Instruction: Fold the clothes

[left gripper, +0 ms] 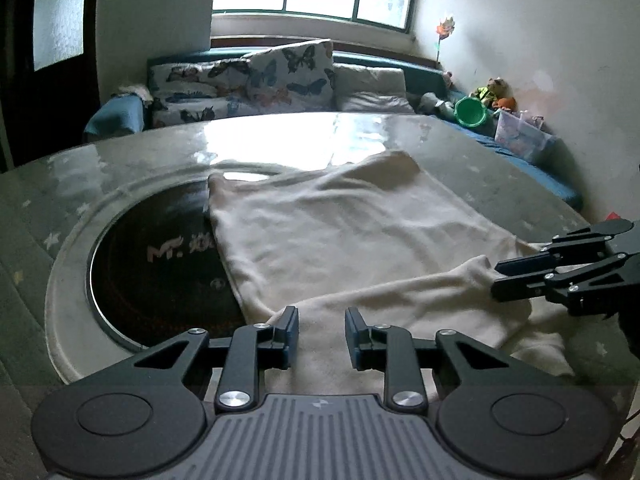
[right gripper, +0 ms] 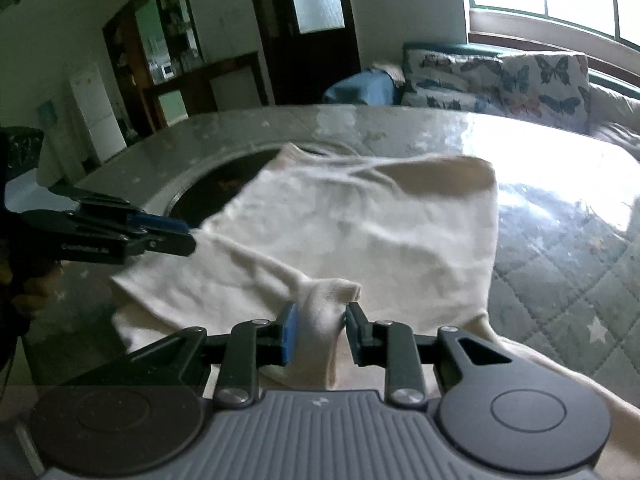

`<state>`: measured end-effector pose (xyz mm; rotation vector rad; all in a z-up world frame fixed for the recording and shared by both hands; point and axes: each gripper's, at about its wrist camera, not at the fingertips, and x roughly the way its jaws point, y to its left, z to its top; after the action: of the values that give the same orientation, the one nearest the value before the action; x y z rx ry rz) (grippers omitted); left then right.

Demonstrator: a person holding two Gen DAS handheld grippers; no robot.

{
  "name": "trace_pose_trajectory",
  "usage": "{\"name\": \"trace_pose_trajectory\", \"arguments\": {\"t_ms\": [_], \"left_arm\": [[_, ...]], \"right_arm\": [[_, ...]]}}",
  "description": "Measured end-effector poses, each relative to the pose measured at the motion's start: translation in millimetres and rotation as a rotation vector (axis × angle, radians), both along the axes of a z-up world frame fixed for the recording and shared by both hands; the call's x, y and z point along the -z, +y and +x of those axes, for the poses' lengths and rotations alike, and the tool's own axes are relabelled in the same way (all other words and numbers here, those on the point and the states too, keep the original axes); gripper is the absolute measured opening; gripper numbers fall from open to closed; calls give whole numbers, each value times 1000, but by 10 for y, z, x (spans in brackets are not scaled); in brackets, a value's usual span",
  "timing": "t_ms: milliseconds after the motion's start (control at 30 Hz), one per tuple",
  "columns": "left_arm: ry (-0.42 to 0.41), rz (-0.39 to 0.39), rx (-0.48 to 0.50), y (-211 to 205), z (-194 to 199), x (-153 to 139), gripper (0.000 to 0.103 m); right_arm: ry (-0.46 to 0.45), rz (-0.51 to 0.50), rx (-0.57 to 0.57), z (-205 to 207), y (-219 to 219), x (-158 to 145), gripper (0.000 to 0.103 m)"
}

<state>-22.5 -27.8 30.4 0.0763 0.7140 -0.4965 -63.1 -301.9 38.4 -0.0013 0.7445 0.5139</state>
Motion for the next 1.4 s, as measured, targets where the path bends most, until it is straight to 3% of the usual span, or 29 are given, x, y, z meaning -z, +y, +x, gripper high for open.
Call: {"name": "trace_pose_trajectory", "arguments": {"t_ms": [233,433,633,900,1133,1267,1400], "left_arm": [[18,35,-3,-46,55,86,28],[11,42,8,-61,34,95,31],[-10,50,23,-97,-23,49,39],[-36,38,89,-248,-116,-83,40],[-44,52,147,-438,-156,-90,45],[-43,52,151,-453,-160,-86,45],[-36,52,158,-469,-164,-69,48]], "right_arm": [[3,-29,25,-52,6,112,26],[-21,-20,134,-256,-343,-24,32],[-54,-38,405,-631,-987,-154,33],[-26,-90,728,-955,-1644,-32,33],[12,-101,796,-981,-1802,154,34],[4,-128,817,-996,-1816,170,41],[39,-70,827,-1047,-1839,198,38]]}}
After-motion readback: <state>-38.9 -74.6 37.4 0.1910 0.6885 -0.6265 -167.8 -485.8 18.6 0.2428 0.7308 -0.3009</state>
